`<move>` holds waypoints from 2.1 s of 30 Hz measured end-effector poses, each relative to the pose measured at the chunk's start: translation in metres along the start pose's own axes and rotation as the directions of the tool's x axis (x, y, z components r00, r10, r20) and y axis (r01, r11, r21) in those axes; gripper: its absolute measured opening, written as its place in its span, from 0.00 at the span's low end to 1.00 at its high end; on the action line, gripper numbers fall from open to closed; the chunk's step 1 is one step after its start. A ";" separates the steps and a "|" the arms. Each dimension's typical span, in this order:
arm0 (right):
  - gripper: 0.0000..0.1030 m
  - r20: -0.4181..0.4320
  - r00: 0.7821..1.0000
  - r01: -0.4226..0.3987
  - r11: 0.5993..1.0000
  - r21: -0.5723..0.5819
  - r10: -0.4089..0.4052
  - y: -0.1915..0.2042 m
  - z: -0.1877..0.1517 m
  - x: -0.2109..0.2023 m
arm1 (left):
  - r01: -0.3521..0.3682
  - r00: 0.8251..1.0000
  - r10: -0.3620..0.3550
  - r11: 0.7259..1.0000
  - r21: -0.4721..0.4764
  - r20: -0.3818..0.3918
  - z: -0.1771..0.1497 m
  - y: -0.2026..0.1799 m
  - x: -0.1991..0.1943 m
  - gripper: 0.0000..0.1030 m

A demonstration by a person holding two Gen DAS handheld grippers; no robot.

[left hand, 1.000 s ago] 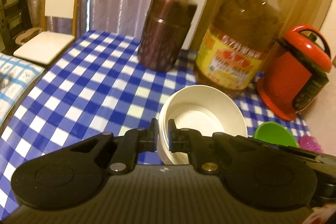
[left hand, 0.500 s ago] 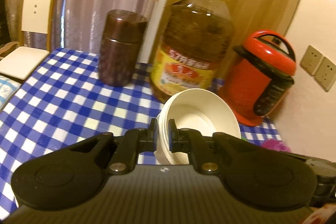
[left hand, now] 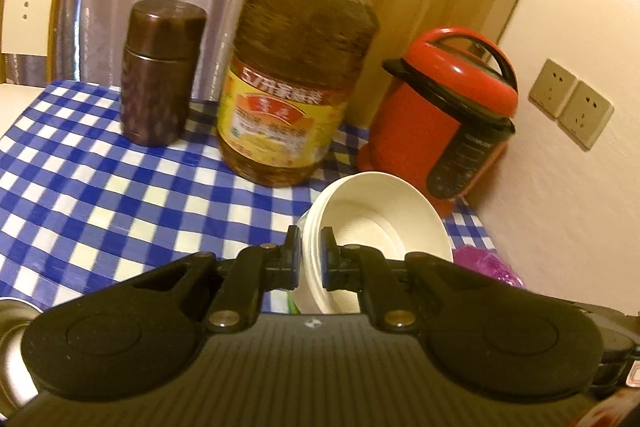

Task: Organize plates and bowls
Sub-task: 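Lift the white bowl with both grippers and carry it over the green bowl, then lower the white bowl into the green bowl and open both grippers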

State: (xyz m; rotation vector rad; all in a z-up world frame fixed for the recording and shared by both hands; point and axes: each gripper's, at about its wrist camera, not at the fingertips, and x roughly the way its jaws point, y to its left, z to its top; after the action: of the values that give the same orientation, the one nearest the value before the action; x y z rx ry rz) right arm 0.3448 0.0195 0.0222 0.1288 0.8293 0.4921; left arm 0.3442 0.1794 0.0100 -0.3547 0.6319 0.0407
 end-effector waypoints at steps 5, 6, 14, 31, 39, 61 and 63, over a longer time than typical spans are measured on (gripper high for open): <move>0.14 -0.007 1.000 0.027 1.000 -0.007 -0.027 -0.010 -0.003 0.001 | 0.005 1.000 -0.005 1.000 0.009 -0.020 -0.006 -0.008 0.011 0.08; 0.14 -0.008 0.999 0.034 0.999 -0.014 -0.034 -0.012 -0.003 0.001 | 0.008 1.000 -0.008 1.000 0.006 -0.027 -0.007 -0.008 0.014 0.08; 0.14 -0.045 0.997 0.055 0.998 -0.021 -0.056 -0.022 -0.009 0.014 | 0.009 0.997 -0.009 1.000 0.004 -0.077 -0.019 -0.007 0.033 0.08; 0.14 -0.073 0.994 0.077 0.996 -0.047 -0.080 -0.022 -0.013 0.030 | -0.013 0.996 0.017 0.999 0.048 -0.092 -0.027 -0.007 0.046 0.08; 0.14 -0.077 0.993 0.086 0.995 -0.054 -0.090 -0.023 -0.013 0.031 | -0.015 0.994 0.021 0.998 0.055 -0.108 -0.029 -0.009 0.050 0.08; 0.16 -0.044 0.996 0.079 0.997 0.018 -0.078 -0.035 -0.013 0.033 | -0.027 0.997 0.032 0.998 0.058 -0.073 -0.030 -0.005 0.050 0.26; 0.16 -0.034 0.996 0.081 0.996 0.042 -0.079 -0.040 -0.011 0.031 | -0.019 0.998 0.022 0.999 0.044 -0.067 -0.028 -0.003 0.049 0.26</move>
State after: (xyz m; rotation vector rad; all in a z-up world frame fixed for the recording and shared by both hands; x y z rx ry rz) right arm 0.3687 -0.0019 -0.0183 0.1270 0.8737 0.4019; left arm 0.3682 0.1638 -0.0383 -0.3088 0.7020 0.0352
